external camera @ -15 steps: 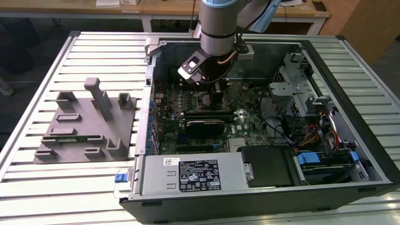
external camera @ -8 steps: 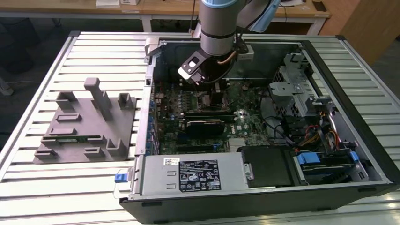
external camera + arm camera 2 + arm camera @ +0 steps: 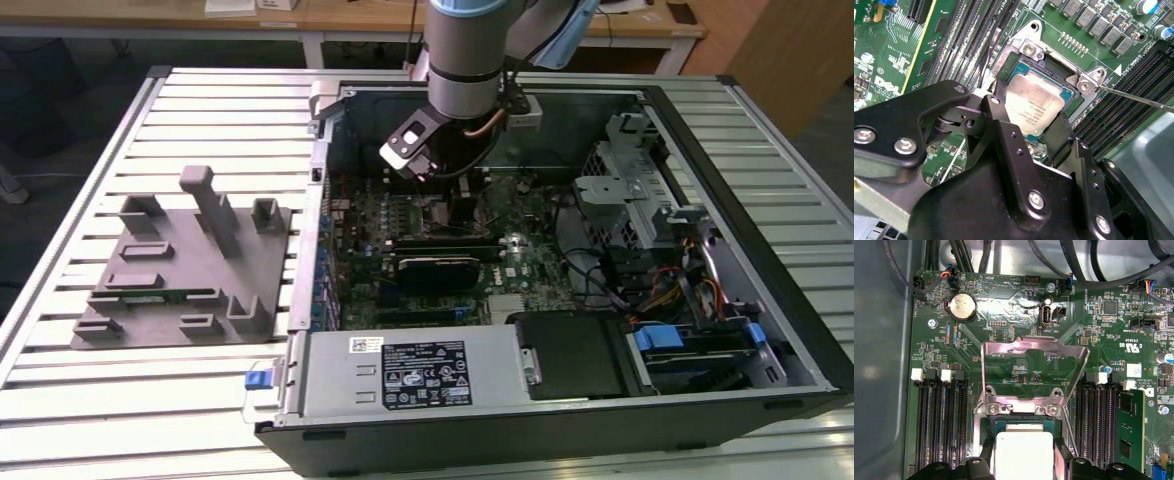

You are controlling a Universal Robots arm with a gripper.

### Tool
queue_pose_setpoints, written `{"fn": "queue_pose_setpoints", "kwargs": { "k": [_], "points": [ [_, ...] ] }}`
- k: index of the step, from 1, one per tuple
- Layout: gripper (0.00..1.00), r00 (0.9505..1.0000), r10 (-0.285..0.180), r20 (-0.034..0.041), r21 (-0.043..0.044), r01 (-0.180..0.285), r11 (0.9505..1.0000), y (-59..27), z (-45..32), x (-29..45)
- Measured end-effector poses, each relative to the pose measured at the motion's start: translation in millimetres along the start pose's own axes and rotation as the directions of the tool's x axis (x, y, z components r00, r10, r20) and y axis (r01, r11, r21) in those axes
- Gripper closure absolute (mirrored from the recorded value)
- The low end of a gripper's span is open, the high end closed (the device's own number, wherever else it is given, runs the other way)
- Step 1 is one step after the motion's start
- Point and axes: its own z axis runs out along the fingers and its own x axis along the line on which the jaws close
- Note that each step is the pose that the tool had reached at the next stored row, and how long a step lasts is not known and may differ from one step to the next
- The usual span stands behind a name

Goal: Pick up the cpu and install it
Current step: 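Place the cpu into insertion slot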

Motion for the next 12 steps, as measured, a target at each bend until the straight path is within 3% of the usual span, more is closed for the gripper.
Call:
{"fn": "queue_pose_setpoints", "kwargs": {
  "k": [8,9,12],
  "points": [
    [0.45,1.0,0.0,-0.0005,-0.0005,0.0,1.0,0.1,0.2,0.1],
    [0.39,1.0,0.0,-0.0008,-0.0006,0.0,1.0,0.1,0.3,0.1],
    [0.39,1.0,0.0,-0.0003,-0.0002,0.0,1.0,0.0,0.1,0.0]
  ]
}}
